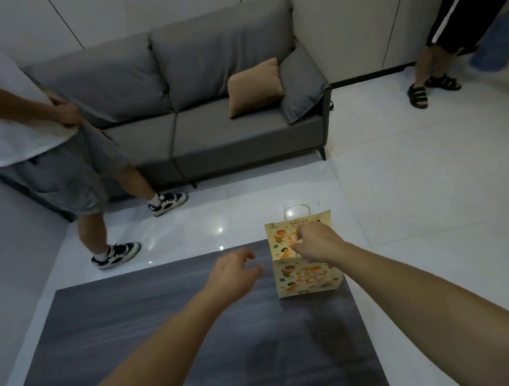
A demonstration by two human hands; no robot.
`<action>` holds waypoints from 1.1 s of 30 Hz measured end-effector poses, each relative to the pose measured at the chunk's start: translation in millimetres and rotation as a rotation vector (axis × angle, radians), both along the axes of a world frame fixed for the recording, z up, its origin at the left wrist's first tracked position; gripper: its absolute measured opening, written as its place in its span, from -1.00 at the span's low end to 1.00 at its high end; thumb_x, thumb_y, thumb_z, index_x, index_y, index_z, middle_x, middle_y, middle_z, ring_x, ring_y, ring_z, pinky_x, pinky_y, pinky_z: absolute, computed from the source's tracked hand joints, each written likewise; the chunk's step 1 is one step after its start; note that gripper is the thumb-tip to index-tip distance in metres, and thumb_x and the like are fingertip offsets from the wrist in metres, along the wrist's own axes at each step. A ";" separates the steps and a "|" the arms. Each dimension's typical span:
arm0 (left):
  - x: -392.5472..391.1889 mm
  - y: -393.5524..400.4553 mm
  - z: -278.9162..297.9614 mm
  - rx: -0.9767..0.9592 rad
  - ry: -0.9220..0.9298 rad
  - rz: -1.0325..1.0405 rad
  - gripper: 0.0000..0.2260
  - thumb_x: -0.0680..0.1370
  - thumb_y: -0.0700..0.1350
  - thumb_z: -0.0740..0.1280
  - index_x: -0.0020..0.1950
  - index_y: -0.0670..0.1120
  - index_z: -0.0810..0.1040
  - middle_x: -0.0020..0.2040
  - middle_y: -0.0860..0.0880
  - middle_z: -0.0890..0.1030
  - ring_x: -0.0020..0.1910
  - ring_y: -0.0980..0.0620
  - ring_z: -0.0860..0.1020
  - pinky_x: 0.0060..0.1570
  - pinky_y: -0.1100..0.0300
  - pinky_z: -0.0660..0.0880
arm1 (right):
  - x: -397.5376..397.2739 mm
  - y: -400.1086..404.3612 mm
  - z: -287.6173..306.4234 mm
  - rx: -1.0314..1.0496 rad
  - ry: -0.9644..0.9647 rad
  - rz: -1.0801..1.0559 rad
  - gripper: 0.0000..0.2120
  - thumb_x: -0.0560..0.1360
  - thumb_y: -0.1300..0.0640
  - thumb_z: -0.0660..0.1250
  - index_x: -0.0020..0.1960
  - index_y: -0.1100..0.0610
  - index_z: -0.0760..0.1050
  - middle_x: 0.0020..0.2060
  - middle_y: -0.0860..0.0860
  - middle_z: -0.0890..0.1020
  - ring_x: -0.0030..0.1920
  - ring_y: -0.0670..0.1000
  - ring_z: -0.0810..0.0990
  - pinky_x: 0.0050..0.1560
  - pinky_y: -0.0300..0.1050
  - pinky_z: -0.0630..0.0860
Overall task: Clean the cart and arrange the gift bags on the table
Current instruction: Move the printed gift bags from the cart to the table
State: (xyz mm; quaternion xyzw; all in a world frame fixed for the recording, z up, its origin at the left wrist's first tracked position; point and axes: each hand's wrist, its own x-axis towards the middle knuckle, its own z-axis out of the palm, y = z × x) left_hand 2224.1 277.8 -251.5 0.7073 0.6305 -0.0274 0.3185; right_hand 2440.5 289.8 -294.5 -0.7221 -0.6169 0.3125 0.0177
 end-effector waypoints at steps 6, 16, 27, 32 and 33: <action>-15.3 5.4 21.9 0.091 -0.069 -0.139 -0.64 0.61 0.08 0.33 0.38 0.00 0.51 0.30 -0.02 0.54 0.21 0.01 0.51 0.10 0.16 0.47 | -22.0 -23.3 48.3 0.128 -0.063 -0.094 -0.59 0.53 -0.07 0.38 0.31 0.10 0.56 0.19 0.08 0.62 0.13 0.10 0.59 0.10 0.00 0.58; -11.5 -19.5 100.5 0.277 -0.285 -0.433 -0.62 0.62 0.11 0.32 0.39 -0.01 0.51 0.28 -0.02 0.56 0.06 0.04 0.54 -0.02 0.19 0.48 | -65.2 -117.3 148.6 0.312 -0.213 -0.317 -0.47 0.53 -0.10 0.39 0.44 0.05 0.42 0.29 0.08 0.55 0.26 0.11 0.53 0.21 0.00 0.50; 69.6 -142.5 176.9 0.384 -0.390 -0.874 -0.62 0.60 0.13 0.33 0.37 0.02 0.50 0.28 -0.01 0.54 0.20 -0.01 0.50 0.08 0.14 0.42 | -41.4 -305.0 219.7 0.423 -0.361 -0.726 -0.41 0.53 -0.14 0.38 0.49 0.01 0.34 0.31 0.05 0.50 0.29 0.10 0.48 0.24 0.03 0.48; 124.8 -248.3 203.7 0.408 -0.447 -1.071 -0.64 0.60 0.11 0.34 0.35 0.02 0.52 0.25 -0.01 0.54 0.17 -0.01 0.51 0.15 0.09 0.49 | -24.5 -435.4 231.2 0.451 -0.408 -0.961 -0.43 0.54 -0.14 0.37 0.48 0.00 0.34 0.32 0.03 0.49 0.30 0.09 0.46 0.25 0.03 0.46; 135.9 -275.8 206.2 0.412 -0.460 -1.117 -0.64 0.60 0.12 0.34 0.35 0.02 0.52 0.25 0.00 0.54 0.18 -0.01 0.51 0.17 0.07 0.50 | -22.3 -465.5 231.1 0.451 -0.422 -1.009 -0.43 0.54 -0.14 0.37 0.48 0.00 0.34 0.32 0.03 0.49 0.31 0.09 0.45 0.25 0.02 0.46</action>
